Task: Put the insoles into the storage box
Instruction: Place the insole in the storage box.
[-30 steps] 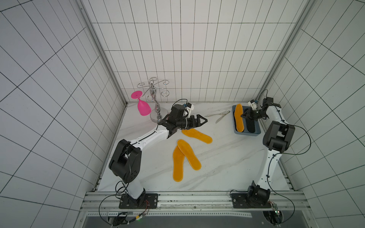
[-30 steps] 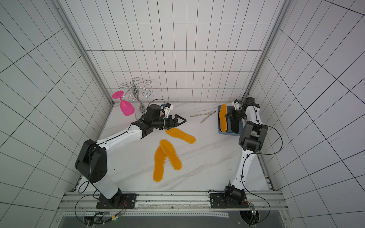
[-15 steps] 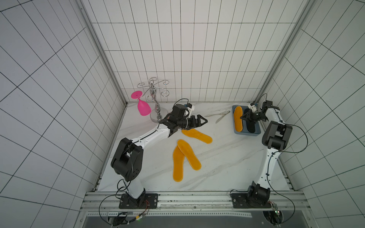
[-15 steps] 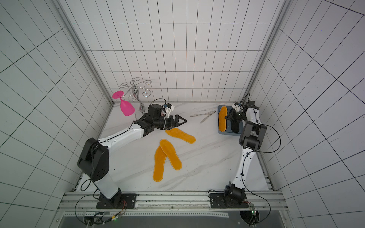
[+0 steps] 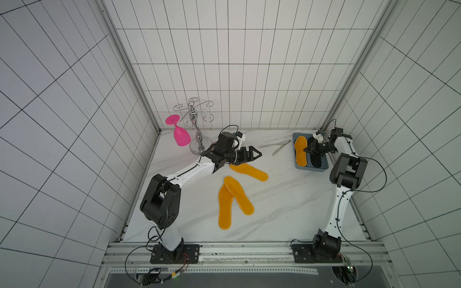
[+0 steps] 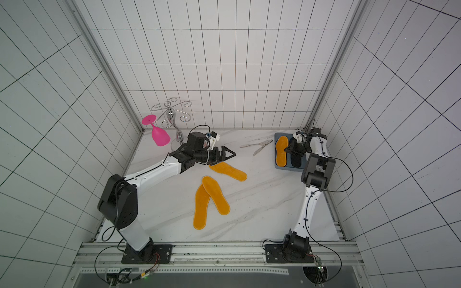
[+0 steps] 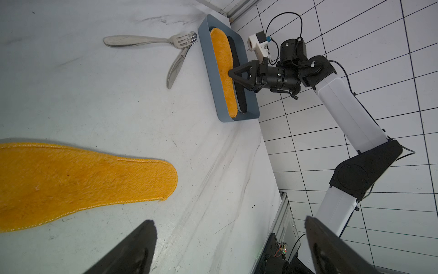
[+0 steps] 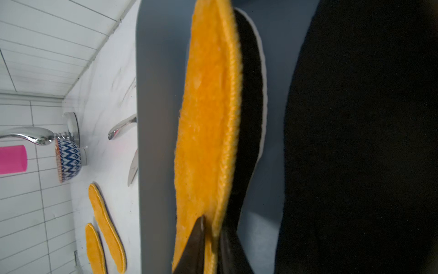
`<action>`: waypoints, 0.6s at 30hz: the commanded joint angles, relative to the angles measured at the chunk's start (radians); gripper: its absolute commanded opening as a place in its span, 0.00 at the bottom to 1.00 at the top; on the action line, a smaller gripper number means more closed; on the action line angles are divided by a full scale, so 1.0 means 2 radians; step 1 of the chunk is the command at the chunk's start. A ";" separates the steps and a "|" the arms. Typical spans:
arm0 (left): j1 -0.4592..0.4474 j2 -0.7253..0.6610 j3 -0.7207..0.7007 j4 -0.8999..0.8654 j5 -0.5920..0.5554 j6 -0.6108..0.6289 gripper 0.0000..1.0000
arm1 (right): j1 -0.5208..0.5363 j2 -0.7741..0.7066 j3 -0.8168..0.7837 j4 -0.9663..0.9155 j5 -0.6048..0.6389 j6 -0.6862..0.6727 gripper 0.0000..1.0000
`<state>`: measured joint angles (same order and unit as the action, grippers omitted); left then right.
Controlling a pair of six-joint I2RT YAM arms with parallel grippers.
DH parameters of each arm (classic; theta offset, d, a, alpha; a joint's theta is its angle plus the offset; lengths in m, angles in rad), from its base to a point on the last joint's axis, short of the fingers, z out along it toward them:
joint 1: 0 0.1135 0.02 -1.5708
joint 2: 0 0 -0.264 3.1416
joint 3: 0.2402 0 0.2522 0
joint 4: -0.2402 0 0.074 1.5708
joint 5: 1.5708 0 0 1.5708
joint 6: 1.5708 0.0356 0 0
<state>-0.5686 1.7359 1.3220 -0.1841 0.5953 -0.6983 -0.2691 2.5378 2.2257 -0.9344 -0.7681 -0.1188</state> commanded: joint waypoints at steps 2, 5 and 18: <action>-0.002 0.009 0.010 -0.003 -0.005 0.012 0.99 | -0.003 -0.003 0.021 -0.015 0.011 -0.009 0.26; -0.003 0.008 0.011 -0.005 -0.005 0.013 0.99 | -0.001 -0.009 0.021 -0.014 0.015 -0.007 0.31; -0.004 -0.002 0.010 -0.018 -0.010 0.026 0.99 | 0.008 -0.065 0.021 -0.014 0.082 0.000 0.52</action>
<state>-0.5690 1.7359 1.3220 -0.2077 0.5919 -0.6746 -0.2661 2.4920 2.2257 -0.9451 -0.6556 -0.1181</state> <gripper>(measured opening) 0.987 0.512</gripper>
